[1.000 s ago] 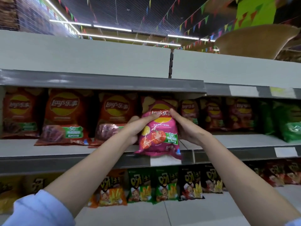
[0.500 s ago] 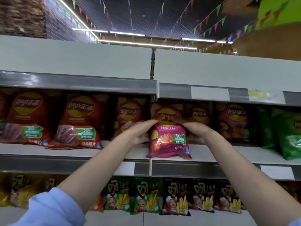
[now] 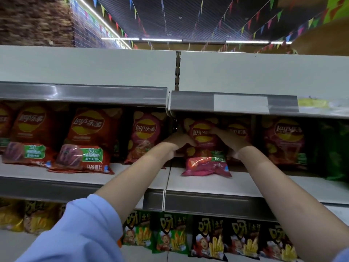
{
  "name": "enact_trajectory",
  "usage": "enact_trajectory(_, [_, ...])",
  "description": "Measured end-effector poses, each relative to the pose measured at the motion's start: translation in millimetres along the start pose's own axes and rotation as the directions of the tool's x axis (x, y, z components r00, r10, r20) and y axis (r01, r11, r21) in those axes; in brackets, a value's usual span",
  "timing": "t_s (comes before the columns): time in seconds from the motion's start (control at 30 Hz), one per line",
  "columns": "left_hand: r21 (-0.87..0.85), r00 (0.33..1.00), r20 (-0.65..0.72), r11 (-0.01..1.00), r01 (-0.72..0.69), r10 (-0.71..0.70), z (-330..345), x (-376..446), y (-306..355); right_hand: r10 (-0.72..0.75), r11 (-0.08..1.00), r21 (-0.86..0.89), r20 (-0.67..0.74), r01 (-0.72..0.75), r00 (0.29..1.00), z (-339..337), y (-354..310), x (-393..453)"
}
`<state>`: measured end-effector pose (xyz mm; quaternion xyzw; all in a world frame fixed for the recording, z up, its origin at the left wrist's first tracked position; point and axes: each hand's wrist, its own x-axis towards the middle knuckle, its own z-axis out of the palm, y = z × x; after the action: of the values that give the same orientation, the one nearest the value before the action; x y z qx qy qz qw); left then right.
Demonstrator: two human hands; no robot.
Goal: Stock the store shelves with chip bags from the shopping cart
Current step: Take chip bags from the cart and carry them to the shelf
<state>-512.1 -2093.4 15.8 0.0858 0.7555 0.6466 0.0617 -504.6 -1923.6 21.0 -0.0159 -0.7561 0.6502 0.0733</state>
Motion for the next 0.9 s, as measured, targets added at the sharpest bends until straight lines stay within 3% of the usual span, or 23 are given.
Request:
enact_trajectory(0.1, [-0.084,1.000,0.013,0.996,-0.018,0.019,1,0,3,0.006,0.998,0.062,-0.029,-0.004,1.000,-1,1,5])
enact_trajectory(0.2, [-0.150,0.994,-0.026,0.983,-0.108,0.105,-2,6,5,-0.077,0.992,0.102,-0.020,0.078,0.997,6,-5,8])
enact_trajectory(0.27, [-0.138,0.988,-0.073,0.980,-0.143,0.134,-4,9,2,-0.099,0.995,0.008,-0.025,0.099,0.995,13,-6,7])
enact_trajectory(0.37, [-0.089,0.983,-0.128,0.986,-0.143,0.131,-4,11,-7,-0.125,0.952,-0.287,-0.052,0.105,0.991,15,-1,7])
enact_trajectory(0.47, [-0.081,0.983,-0.128,0.987,-0.140,0.129,-2,9,-8,-0.182,0.913,-0.390,-0.113,0.125,0.977,13,2,5])
enact_trajectory(0.6, [-0.058,0.984,-0.120,0.988,-0.141,0.133,0,-4,-7,-0.296,0.929,-0.296,-0.242,0.221,0.924,13,3,-15])
enact_trajectory(0.67, [-0.003,0.975,-0.138,0.984,-0.179,0.176,-1,-15,-12,-0.230,0.950,-0.271,-0.273,0.155,0.934,17,6,-28])
enact_trajectory(0.77, [0.084,0.941,-0.293,0.985,-0.151,0.169,-6,-33,-20,-0.249,0.941,-0.284,-0.217,0.183,0.944,38,3,-55])
enact_trajectory(0.9, [-0.036,0.892,-0.384,0.962,-0.271,0.237,-20,-54,-20,-0.363,0.904,-0.271,-0.075,0.331,0.929,76,0,-82])
